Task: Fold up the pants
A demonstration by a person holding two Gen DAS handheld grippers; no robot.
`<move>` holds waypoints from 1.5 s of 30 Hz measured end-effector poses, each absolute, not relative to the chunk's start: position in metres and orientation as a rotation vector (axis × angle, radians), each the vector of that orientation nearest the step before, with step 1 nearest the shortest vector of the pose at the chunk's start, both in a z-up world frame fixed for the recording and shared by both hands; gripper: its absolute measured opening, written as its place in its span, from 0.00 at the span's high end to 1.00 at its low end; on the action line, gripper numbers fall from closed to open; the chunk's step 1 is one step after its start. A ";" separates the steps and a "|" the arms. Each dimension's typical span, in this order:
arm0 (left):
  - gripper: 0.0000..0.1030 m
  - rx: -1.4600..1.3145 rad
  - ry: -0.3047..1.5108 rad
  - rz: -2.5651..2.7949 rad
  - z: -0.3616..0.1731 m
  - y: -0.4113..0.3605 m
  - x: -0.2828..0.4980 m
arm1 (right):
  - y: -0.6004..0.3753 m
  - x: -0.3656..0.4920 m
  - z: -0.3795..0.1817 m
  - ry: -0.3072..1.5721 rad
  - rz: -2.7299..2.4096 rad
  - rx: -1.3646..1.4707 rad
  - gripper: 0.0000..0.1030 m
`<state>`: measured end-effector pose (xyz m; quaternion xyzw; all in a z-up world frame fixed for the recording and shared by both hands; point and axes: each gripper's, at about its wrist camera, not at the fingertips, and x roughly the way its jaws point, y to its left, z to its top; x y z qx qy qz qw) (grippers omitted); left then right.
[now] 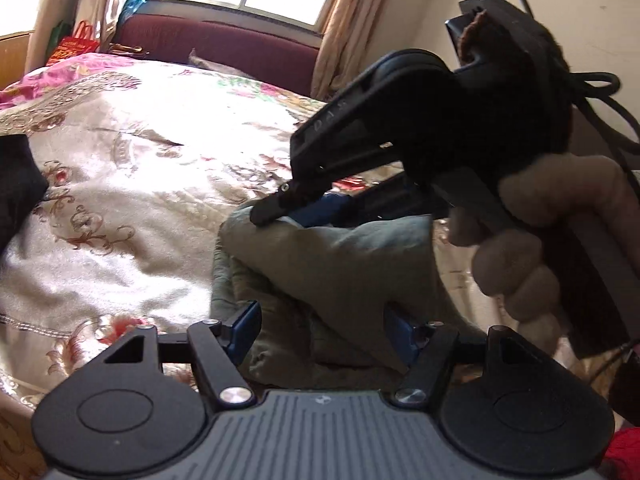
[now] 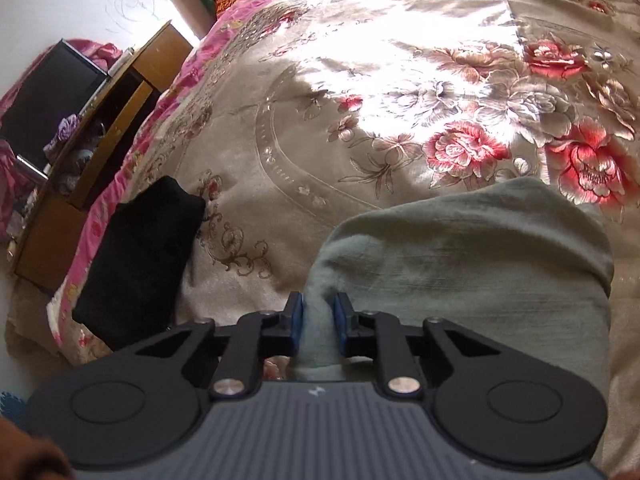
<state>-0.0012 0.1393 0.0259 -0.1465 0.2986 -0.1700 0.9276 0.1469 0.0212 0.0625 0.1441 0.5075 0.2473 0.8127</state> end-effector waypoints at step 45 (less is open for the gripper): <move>0.53 -0.194 0.738 -0.196 0.024 0.133 0.032 | 0.016 0.221 0.089 1.026 0.860 -0.140 0.82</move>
